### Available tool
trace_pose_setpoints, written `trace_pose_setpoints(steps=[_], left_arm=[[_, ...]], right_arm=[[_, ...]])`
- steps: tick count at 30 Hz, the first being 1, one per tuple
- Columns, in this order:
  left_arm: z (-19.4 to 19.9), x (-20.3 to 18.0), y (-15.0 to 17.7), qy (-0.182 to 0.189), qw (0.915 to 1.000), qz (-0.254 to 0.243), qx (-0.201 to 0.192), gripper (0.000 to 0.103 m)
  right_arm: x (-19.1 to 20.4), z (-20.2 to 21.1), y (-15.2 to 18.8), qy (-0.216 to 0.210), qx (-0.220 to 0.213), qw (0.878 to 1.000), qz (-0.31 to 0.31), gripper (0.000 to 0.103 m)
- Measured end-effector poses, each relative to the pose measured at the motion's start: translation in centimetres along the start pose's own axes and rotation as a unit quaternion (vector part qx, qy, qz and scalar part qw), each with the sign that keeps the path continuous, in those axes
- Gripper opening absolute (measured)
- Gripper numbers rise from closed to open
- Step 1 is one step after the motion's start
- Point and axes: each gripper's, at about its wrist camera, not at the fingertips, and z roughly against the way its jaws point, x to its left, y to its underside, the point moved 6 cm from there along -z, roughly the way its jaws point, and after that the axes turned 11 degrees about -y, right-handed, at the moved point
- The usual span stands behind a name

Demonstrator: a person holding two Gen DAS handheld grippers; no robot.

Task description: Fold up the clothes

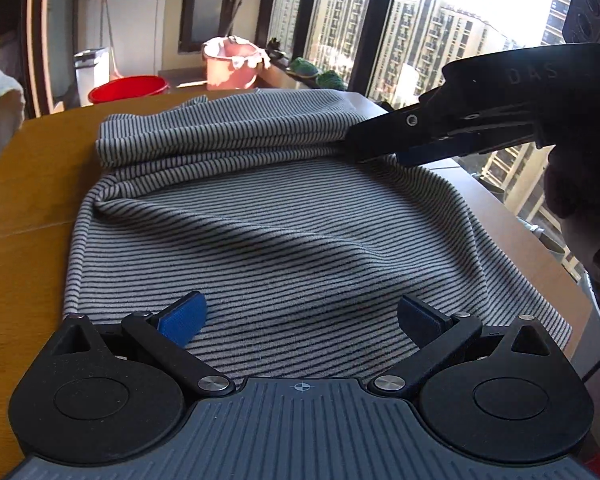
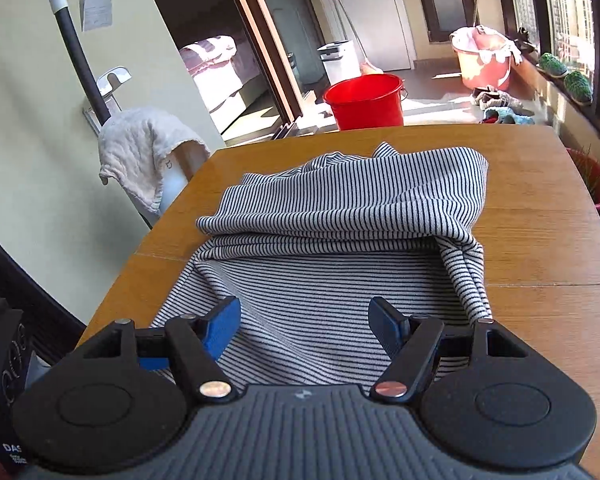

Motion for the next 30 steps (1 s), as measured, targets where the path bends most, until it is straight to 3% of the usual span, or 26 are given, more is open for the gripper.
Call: trace_pose_setpoints(steps=[3,6,8,12,16,17,21,25,27,29,30], left_arm=[[0.9,0.3,1.0,0.006,0.9999,0.015,-0.006,0.103],[1.8,0.1,1.6,-0.001,0.9999,0.006,-0.011,0.103],[2.2,-0.1,1.8,-0.009,0.9999,-0.008,-0.011,0.103],[2.6,-0.8,2.3,-0.022,0.9990,-0.038,-0.009,0.103],[3.2,-1.2,2.2,-0.027,0.9983,-0.052,-0.002,0.103],[3.4,-1.2,2.2,-0.026,0.9984,-0.051,0.001,0.103],[5.1,-0.5,0.8,0.004,0.9999,-0.016,0.004,0.103],[5.9,-2.0,-3.1,-0.019,0.9955,-0.074,-0.056,0.102],[4.8,-4.0,-5.0,-0.036,0.9870,-0.136,-0.077,0.099],[2.9,-6.3,-6.3,-0.060,0.9712,-0.210,-0.096,0.087],[1.5,-7.8,-6.9,-0.072,0.9609,-0.246,-0.105,0.075]], right_arm=[[0.9,-2.2,-1.8,0.055,-0.023,0.991,0.121,0.070],[3.2,-4.8,-2.5,0.045,-0.037,0.976,0.211,0.049],[6.4,-8.7,-4.3,0.007,-0.017,0.974,0.225,0.029],[10.5,-14.5,-3.9,-0.006,0.017,0.960,0.281,0.028],[11.0,-17.7,-3.2,0.011,0.031,0.949,0.315,0.031],[10.8,-17.2,-3.4,0.010,0.018,0.950,0.312,0.012],[7.6,-8.7,-6.9,-0.010,-0.079,0.967,0.244,0.008],[-1.1,5.9,-10.5,0.054,-0.211,0.964,0.153,0.008],[-5.4,11.8,-10.8,0.112,-0.255,0.952,0.128,0.008],[-8.4,15.8,-10.5,0.151,-0.282,0.942,0.105,0.008],[-9.7,17.5,-10.1,0.162,-0.292,0.938,0.092,0.008]])
